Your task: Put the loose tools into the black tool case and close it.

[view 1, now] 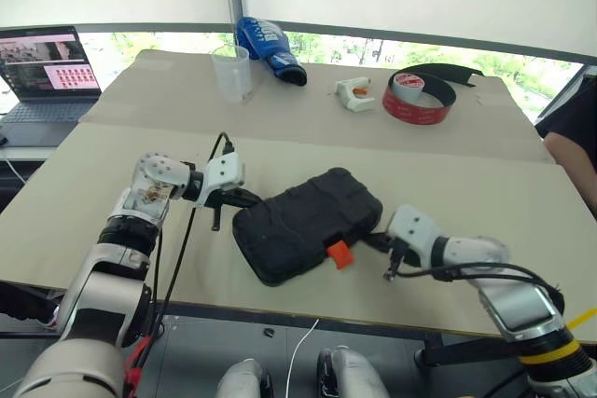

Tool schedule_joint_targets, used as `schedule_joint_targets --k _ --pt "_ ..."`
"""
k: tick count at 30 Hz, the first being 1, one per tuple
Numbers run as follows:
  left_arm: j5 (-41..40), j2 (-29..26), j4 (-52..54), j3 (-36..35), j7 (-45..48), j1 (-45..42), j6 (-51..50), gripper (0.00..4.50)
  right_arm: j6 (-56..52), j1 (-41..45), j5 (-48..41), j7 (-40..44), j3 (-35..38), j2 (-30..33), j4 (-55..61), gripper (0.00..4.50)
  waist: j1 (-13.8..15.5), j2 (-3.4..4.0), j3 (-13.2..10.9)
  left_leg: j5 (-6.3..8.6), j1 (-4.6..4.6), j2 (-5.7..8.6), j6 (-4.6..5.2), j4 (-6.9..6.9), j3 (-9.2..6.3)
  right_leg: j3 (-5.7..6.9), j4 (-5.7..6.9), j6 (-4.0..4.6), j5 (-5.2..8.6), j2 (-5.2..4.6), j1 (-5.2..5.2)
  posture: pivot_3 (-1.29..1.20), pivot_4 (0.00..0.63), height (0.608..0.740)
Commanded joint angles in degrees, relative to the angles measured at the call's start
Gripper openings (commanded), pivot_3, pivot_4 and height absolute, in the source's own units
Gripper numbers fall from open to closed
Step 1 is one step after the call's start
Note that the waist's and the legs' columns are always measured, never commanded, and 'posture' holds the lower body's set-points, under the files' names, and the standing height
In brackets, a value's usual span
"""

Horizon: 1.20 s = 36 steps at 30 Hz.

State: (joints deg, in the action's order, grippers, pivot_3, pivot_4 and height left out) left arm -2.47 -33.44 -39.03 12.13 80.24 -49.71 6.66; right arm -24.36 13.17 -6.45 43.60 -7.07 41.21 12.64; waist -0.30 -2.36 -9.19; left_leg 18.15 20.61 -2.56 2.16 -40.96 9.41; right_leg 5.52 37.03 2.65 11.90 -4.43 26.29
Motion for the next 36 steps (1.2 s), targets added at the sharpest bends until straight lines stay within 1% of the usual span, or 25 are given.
schedule_joint_targets --k 1,4,6,7,9,10,11,12,14,16,18,19,20,21,24,26,30,36 --pt "-6.3 1.7 7.0 -5.1 -2.5 -4.1 -10.2 0.03 -0.9 -1.2 -4.7 2.0 5.3 0.6 3.8 0.00 0.2 0.00 0.0 0.00 0.04 0.00 0.00 -0.01 0.00 0.01 -0.01 0.20 -0.12 0.01 0.03 0.00 0.150 0.730" --pt "-12.2 2.8 16.8 -6.2 -2.1 -4.2 -23.0 0.03 -3.1 -5.2 -10.3 5.9 9.0 2.4 8.1 0.00 0.4 0.00 0.0 0.00 0.15 0.01 0.02 -0.05 -0.05 0.03 -0.04 0.21 -0.13 0.01 0.05 0.00 0.150 0.730" --pt "-14.5 3.3 24.8 -4.2 -1.3 -1.9 -29.3 0.03 -4.2 -8.2 -13.4 8.2 11.1 3.7 11.3 0.00 0.4 0.00 0.0 0.01 0.13 0.02 0.02 -0.03 -0.08 0.02 -0.05 0.21 -0.13 0.01 0.03 0.00 0.150 0.730" --pt "-14.8 3.3 27.6 -3.1 -1.1 -0.6 -30.5 0.03 -4.5 -9.2 -14.4 8.7 11.8 4.1 12.5 0.00 0.4 0.01 0.0 0.01 0.12 0.02 0.03 -0.04 -0.08 0.00 -0.05 0.19 -0.12 0.01 0.01 0.00 0.150 0.730" --pt "-10.3 3.2 29.6 2.5 -0.5 3.2 -26.5 0.03 -5.9 -10.9 -17.1 9.4 12.8 4.2 15.1 0.00 0.3 0.08 0.0 0.01 0.01 0.03 0.03 -0.03 -0.08 -0.03 -0.05 0.17 -0.11 0.00 -0.07 0.00 0.150 0.730" --pt "-6.8 3.0 29.2 5.7 -0.9 4.9 -23.2 0.03 -6.8 -11.3 -18.6 9.5 12.9 4.0 16.5 0.00 0.3 0.11 0.1 0.01 -0.13 0.04 0.03 0.01 -0.05 -0.08 -0.04 0.07 -0.05 0.02 -0.12 0.00 0.150 0.730" --pt "-3.9 2.7 28.5 8.4 -1.2 6.3 -20.0 0.03 -7.5 -11.5 -19.6 9.5 12.8 3.9 17.7 0.00 0.2 0.15 0.1 0.02 -0.31 0.06 0.03 0.06 -0.03 -0.11 -0.01 -0.20 0.11 0.05 -0.21 0.00 0.150 0.730" --pt "-1.7 2.5 27.3 10.3 -1.5 7.2 -17.4 0.03 -8.0 -11.3 -20.3 9.4 12.5 3.7 18.6 0.00 0.0 0.15 0.1 0.02 -0.35 0.06 0.03 0.08 -0.03 -0.14 0.00 -0.21 0.12 0.06 -0.23 0.00 0.150 0.730" --pt "2.3 2.6 24.1 12.8 -3.1 8.1 -12.4 0.03 -9.0 -10.4 -21.5 8.6 11.5 3.0 19.9 0.00 0.0 -0.09 0.2 0.00 -0.34 -0.02 -0.01 0.04 -0.09 -0.25 0.05 -0.20 0.12 0.09 -0.22 0.00 0.150 0.730" --pt "4.9 2.8 21.1 13.8 -5.1 8.0 -8.0 0.03 -10.0 -9.0 -21.8 7.4 10.1 2.1 20.4 0.00 0.2 0.11 0.7 0.00 -0.42 -0.06 -0.01 0.04 -0.15 -0.21 0.05 -0.18 0.10 0.10 -0.32 0.00 0.150 0.730" --pt "4.7 3.6 20.5 13.5 -5.7 8.0 -7.5 0.03 -10.3 -7.7 -21.3 6.6 8.6 1.2 20.2 0.00 0.3 0.22 0.8 0.13 -0.48 -0.06 0.20 0.10 -0.15 -0.28 0.02 -0.18 0.11 0.02 -0.70 0.00 0.150 0.730" --pt "4.2 3.9 20.7 13.2 -5.7 8.0 -7.9 0.03 -10.3 -7.0 -20.8 6.2 7.6 0.7 19.8 0.00 0.3 0.24 0.9 0.21 -0.65 -0.07 0.33 0.16 -0.19 -0.24 -0.06 -0.19 0.12 0.01 -0.95 0.00 0.150 0.730" --pt "3.8 4.2 21.0 13.0 -5.7 7.9 -8.2 0.03 -10.1 -6.5 -19.9 5.8 6.6 0.4 19.1 0.00 0.3 0.25 0.9 0.45 -0.78 -0.09 0.73 0.17 -0.21 -0.21 -0.12 -0.19 0.12 0.01 -1.05 0.00 0.150 0.730" --pt "3.5 4.3 21.2 12.9 -5.7 7.9 -8.3 0.03 -9.8 -6.2 -18.9 5.5 5.7 0.2 18.3 0.00 0.4 0.26 0.9 0.47 -0.91 -0.11 0.77 0.16 -0.24 -0.19 -0.13 -0.19 0.12 0.00 -1.04 0.00 0.150 0.730" --pt "2.7 4.7 21.8 12.2 -5.9 7.9 -9.2 0.03 -8.4 -5.7 -16.5 5.0 3.0 -0.3 15.8 0.00 0.7 0.26 1.0 0.48 -0.98 -0.10 0.80 0.14 -0.25 -0.19 -0.17 -0.19 0.12 0.01 -1.03 0.00 0.150 0.730" --pt "2.2 5.1 22.0 11.6 -6.2 7.7 -9.9 0.03 -7.8 -5.5 -14.7 4.8 1.1 -0.6 14.2 0.00 0.8 0.26 1.0 0.29 -0.94 -0.08 0.46 0.12 -0.24 -0.16 -0.22 -0.19 0.11 0.02 -1.02 0.00 0.150 0.730" --pt "0.6 6.1 23.2 10.2 -6.6 7.4 -12.9 0.03 -5.5 -5.1 -11.0 4.1 -2.0 -1.1 10.8 0.00 0.8 0.24 1.0 0.29 -0.88 -0.06 0.47 0.09 -0.23 -0.17 -0.26 -0.20 0.12 0.01 -1.01 0.00 0.150 0.730" --pt "0.4 6.8 23.3 9.7 -6.9 6.9 -13.4 0.03 -3.8 -2.5 -7.9 2.1 -3.1 -4.3 5.8 0.00 0.8 0.24 1.0 0.29 -0.76 -0.06 0.48 0.10 -0.25 -0.14 -0.26 -0.21 0.12 0.02 -0.91 0.00 0.150 0.730"
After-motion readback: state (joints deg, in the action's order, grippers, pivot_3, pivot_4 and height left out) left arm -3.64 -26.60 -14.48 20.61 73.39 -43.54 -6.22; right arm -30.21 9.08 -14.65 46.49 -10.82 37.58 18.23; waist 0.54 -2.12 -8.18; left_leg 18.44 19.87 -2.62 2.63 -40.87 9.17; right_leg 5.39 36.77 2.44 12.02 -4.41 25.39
